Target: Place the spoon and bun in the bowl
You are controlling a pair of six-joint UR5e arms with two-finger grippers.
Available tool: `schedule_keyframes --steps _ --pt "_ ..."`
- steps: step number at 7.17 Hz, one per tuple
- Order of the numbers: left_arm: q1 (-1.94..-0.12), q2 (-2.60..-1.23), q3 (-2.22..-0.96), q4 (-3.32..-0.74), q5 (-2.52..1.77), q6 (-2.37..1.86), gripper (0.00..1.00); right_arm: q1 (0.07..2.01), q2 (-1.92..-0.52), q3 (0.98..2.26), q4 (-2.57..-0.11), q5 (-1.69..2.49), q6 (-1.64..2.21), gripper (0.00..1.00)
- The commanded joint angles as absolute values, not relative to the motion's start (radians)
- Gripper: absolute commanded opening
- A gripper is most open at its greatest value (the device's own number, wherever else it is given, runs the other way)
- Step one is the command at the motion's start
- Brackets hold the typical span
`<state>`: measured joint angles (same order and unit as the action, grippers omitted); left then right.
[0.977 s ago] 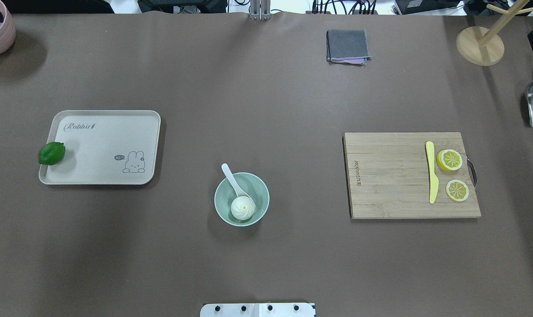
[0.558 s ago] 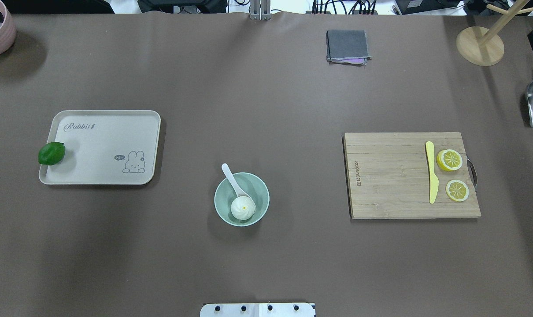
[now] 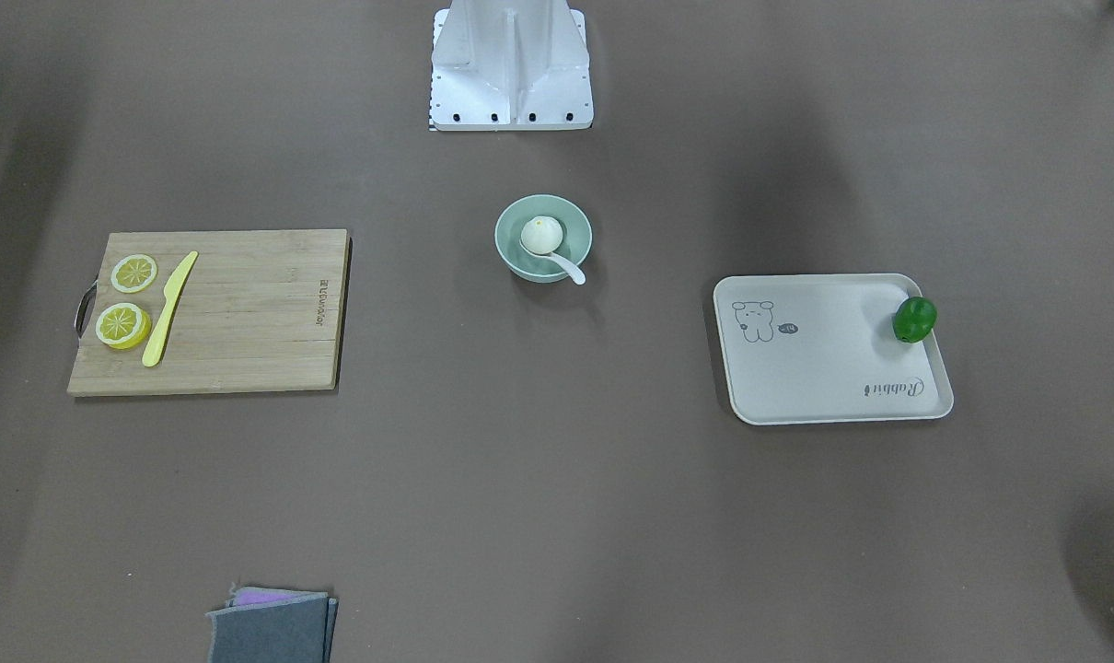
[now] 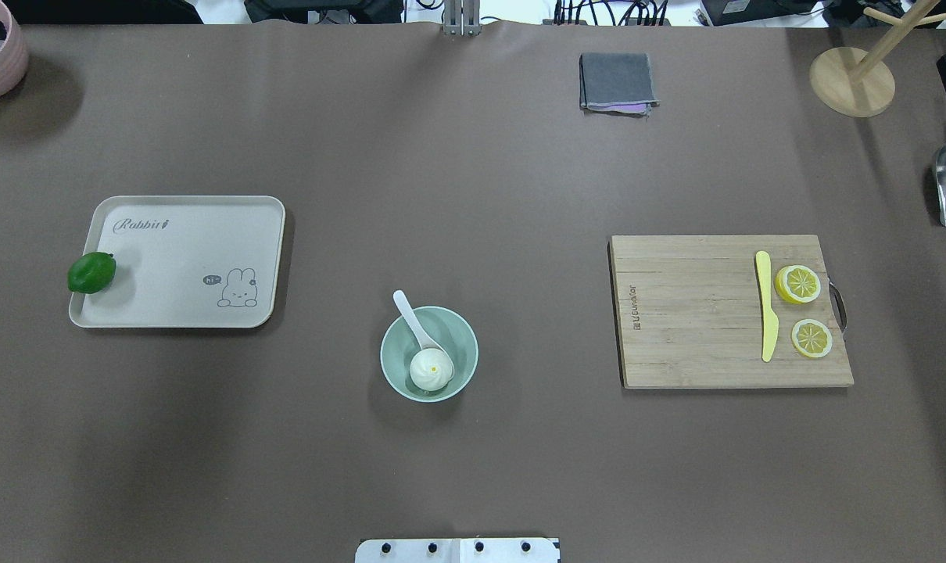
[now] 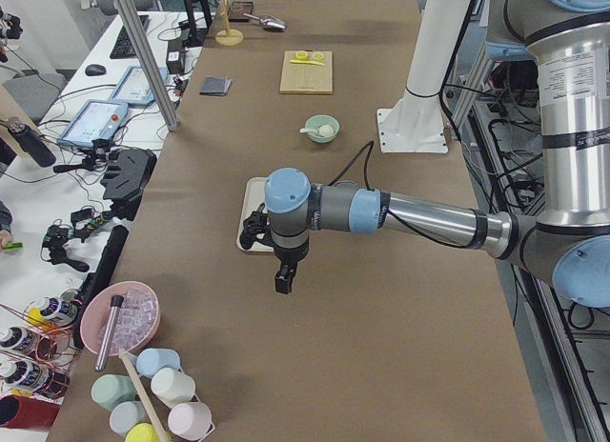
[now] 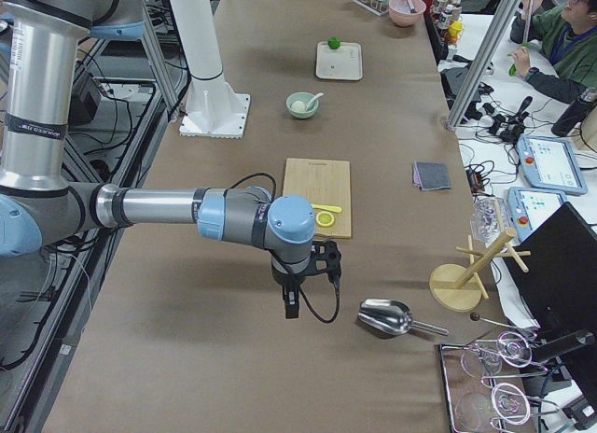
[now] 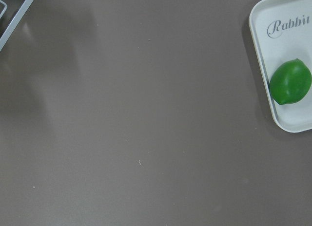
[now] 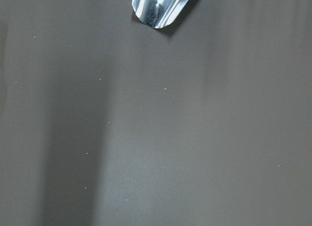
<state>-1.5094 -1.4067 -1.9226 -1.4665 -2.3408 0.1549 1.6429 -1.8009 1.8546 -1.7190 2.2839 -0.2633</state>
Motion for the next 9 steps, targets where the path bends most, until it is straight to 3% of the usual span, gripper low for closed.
schedule_keyframes --steps 1,9 --pt "-1.509 -1.407 -1.924 -1.466 -2.341 0.155 0.98 1.643 -1.802 1.855 -1.724 2.286 -0.267 1.0" --pt "-1.506 -1.391 -1.928 -1.468 -2.342 0.156 0.98 1.643 -1.844 1.85 -1.72 2.301 -0.268 1.0"
